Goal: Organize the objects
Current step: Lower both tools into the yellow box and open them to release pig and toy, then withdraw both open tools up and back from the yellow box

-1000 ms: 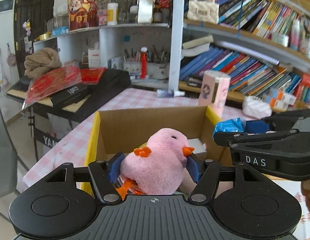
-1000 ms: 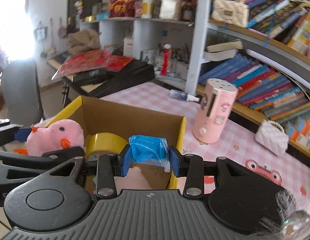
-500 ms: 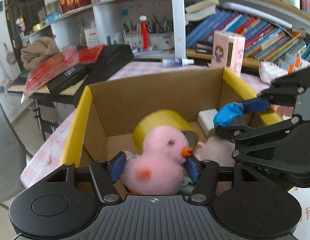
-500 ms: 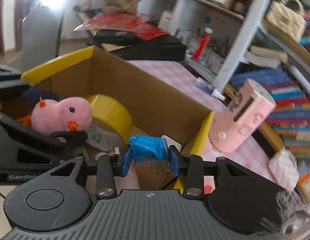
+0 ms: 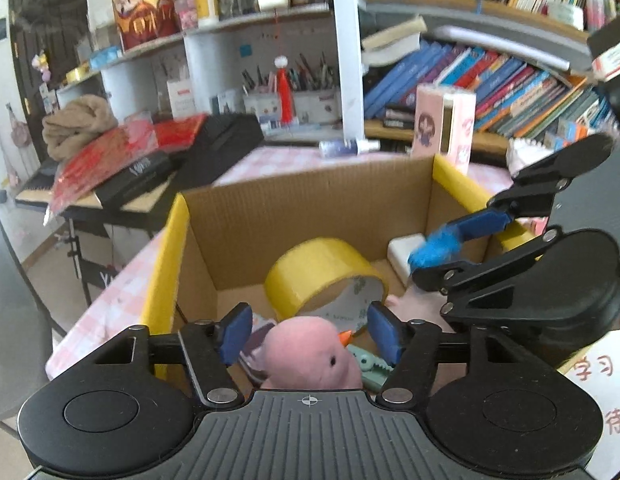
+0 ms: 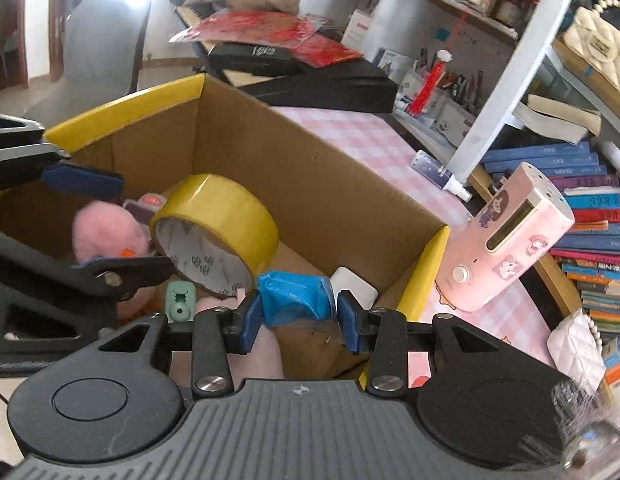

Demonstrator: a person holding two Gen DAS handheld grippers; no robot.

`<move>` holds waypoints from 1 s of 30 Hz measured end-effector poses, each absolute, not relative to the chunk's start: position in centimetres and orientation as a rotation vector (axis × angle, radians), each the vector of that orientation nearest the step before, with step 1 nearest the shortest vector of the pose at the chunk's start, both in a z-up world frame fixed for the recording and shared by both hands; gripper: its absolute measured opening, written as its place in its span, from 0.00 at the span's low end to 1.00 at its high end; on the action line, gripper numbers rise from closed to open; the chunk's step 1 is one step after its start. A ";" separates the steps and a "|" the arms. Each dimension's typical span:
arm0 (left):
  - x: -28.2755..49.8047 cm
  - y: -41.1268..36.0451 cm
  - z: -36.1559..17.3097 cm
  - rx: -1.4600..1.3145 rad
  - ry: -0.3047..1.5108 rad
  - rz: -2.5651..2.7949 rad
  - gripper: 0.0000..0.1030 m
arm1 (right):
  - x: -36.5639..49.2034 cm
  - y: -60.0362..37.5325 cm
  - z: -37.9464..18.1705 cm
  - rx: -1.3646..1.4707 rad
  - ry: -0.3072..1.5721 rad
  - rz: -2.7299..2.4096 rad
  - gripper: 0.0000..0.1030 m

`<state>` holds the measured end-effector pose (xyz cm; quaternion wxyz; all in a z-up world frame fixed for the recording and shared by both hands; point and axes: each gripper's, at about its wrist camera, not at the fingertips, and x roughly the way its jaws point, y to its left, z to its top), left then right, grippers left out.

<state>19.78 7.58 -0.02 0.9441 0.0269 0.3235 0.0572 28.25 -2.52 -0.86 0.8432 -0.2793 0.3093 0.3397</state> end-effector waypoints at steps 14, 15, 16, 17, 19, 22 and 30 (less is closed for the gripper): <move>12.8 8.3 5.8 -0.051 0.426 0.133 0.97 | 22.0 -7.0 4.8 -0.313 0.542 0.503 0.79; 12.3 8.3 5.9 -0.051 0.418 0.131 0.98 | 21.3 -7.4 5.1 -0.289 0.536 0.480 0.80; 11.7 8.3 6.0 -0.053 0.415 0.128 0.98 | 20.5 -7.9 5.3 -0.265 0.532 0.456 0.80; 11.2 8.3 6.0 -0.054 0.415 0.126 0.98 | 19.8 -8.4 5.5 -0.244 0.531 0.431 0.82; 10.0 8.2 6.0 -0.056 0.418 0.119 0.99 | 18.3 -9.2 5.6 -0.207 0.530 0.380 0.83; 8.2 8.2 5.7 -0.068 0.434 0.119 0.99 | 15.9 -10.3 5.4 -0.167 0.541 0.311 0.85; 4.3 7.8 3.9 -0.099 0.511 0.106 0.99 | 9.1 -12.3 4.0 -0.088 0.556 0.139 0.97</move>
